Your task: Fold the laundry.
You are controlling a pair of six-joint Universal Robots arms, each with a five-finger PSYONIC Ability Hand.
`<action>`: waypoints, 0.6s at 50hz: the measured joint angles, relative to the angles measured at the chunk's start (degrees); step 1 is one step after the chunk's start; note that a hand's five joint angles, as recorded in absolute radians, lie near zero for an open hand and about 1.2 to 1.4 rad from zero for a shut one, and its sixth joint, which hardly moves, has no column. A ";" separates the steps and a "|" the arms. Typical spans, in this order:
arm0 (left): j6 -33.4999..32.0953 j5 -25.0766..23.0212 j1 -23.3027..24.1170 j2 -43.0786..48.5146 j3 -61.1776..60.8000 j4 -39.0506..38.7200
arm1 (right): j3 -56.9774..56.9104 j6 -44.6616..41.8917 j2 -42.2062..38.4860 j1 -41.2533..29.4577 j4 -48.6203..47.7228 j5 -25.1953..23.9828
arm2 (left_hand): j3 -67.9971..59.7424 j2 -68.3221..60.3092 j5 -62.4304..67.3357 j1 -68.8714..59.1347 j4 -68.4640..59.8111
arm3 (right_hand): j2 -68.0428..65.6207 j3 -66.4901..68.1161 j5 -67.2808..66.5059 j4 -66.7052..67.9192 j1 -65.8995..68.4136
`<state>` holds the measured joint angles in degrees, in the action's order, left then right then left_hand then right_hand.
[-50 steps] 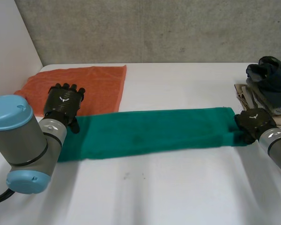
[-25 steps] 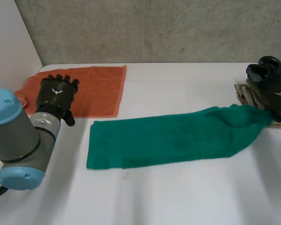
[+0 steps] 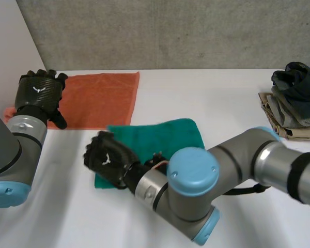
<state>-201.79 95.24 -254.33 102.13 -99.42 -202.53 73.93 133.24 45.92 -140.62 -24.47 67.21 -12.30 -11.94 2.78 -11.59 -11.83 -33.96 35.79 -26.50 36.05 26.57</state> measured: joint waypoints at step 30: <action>0.58 -3.93 11.50 2.64 0.23 0.13 | 18.40 32.82 14.50 24.38 16.18 14.28 | 0.00 0.00 0.00 0.00 0.00 | 14.66 -16.35 16.66 -16.55 -9.24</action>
<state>-201.21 91.31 -242.83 104.77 -99.19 -202.40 92.33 166.05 60.42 -116.23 -8.29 81.48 -12.30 -11.94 2.77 -11.59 -11.83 -19.30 19.44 -9.84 19.51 17.33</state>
